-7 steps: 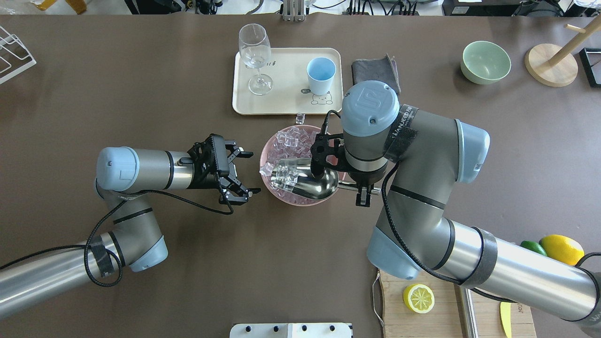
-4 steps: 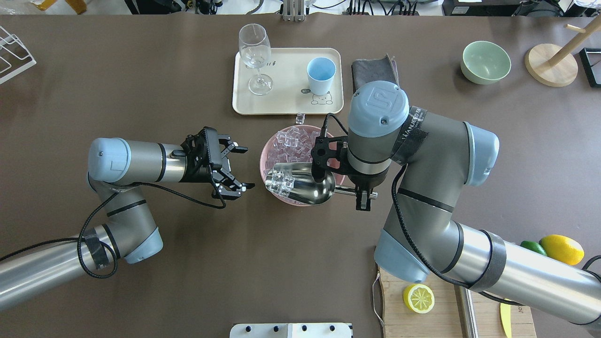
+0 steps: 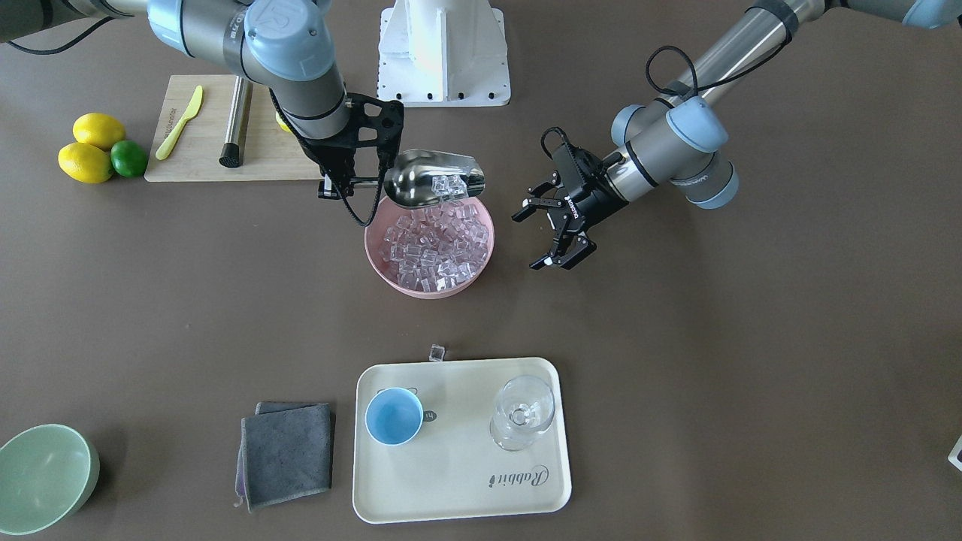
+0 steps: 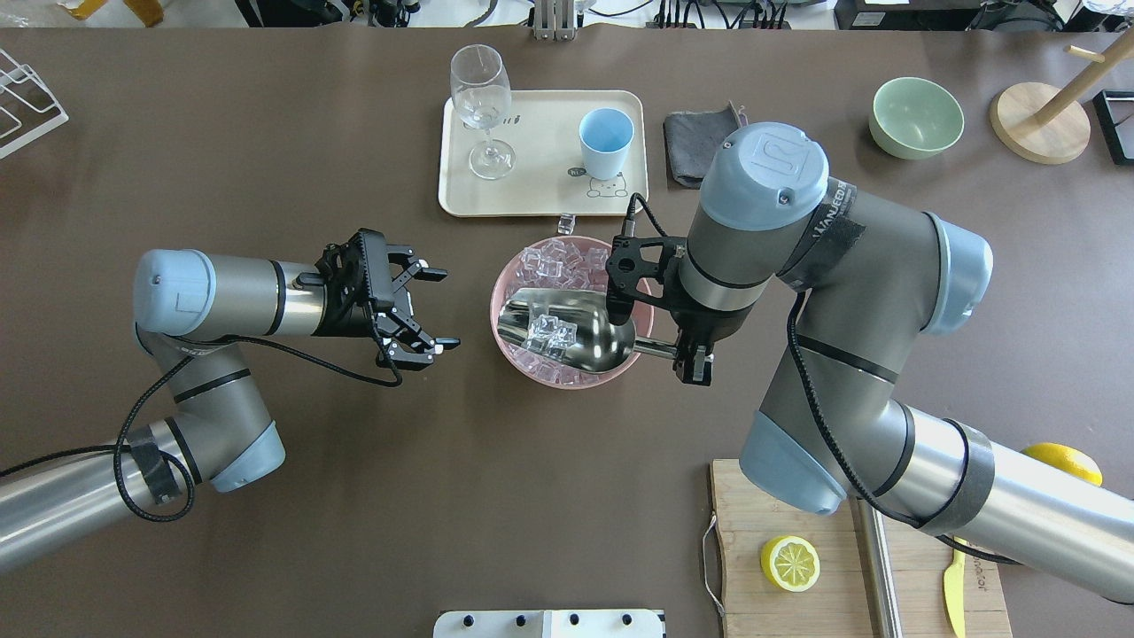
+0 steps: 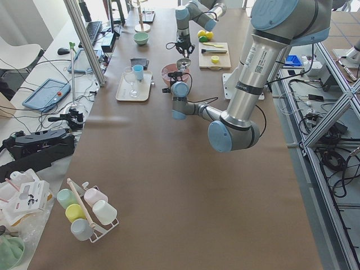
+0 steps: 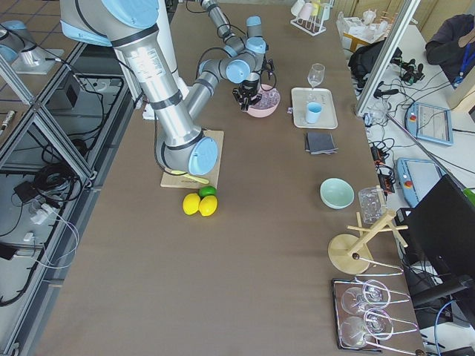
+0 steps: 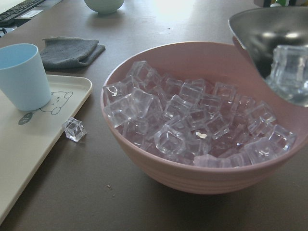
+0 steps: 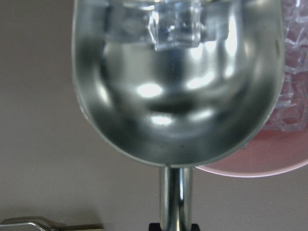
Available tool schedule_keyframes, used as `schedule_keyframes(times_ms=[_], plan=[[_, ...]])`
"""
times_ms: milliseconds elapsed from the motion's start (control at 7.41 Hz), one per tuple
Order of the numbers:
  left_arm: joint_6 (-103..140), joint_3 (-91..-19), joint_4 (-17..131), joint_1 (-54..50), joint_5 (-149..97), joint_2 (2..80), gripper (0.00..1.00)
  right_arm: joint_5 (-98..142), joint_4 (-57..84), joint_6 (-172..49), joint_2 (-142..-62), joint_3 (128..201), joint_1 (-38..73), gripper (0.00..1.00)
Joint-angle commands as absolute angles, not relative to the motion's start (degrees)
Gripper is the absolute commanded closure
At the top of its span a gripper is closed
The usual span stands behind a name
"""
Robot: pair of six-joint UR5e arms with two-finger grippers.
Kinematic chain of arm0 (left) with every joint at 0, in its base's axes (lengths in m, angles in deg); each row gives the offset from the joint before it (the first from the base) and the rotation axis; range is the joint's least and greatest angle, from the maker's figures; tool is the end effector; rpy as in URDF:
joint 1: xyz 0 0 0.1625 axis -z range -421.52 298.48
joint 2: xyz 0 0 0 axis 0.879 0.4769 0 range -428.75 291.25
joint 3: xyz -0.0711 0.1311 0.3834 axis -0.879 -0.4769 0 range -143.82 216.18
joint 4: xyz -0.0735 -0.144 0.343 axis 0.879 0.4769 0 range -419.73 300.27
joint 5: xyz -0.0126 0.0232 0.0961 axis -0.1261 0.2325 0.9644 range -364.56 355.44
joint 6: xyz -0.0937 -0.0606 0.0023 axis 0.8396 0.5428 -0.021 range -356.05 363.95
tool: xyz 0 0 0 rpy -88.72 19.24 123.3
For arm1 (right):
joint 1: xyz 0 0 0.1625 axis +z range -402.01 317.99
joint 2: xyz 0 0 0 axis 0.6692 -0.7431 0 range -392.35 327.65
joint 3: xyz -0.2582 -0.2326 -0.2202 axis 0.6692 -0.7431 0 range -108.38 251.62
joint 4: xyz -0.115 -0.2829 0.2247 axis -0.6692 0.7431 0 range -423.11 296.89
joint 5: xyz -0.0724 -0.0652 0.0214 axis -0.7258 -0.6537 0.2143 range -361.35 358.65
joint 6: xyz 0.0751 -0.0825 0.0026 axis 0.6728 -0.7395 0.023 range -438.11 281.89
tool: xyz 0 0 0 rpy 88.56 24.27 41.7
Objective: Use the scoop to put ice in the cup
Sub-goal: 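Lift the ice-filled scoop out of the bowl while the left arm retracts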
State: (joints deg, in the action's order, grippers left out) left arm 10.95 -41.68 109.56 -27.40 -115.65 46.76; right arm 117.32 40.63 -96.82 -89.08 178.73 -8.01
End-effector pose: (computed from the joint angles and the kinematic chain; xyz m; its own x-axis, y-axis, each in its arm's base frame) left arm 0.4627 -0.4259 0.3473 0.2194 0.9700 -0.1050 0.0657 0.0927 0.9935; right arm -0.4451 -0.3963 0.2521 0.0263 -0.9846 0.1731 0.7112 0.1401 0.6889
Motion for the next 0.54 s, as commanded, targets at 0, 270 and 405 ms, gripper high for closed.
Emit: schedule_keyframes(times_ms=[0,270,405], plan=[[10.9,-48.5,103.6,-26.3,-115.7,42.4,0.01,120.0,37.5,-96.0,-89.5,178.8,-5.1,1.00],[11.0,-53.9,96.1,-24.0,-115.7,38.6,0.01,120.2,38.0,-94.0,-90.0,178.7,-4.1,1.00],[11.0,-55.2,93.1,-21.9,-115.7,37.6,0.01,121.9,39.2,-90.1,-90.7,178.6,-3.6,1.00]])
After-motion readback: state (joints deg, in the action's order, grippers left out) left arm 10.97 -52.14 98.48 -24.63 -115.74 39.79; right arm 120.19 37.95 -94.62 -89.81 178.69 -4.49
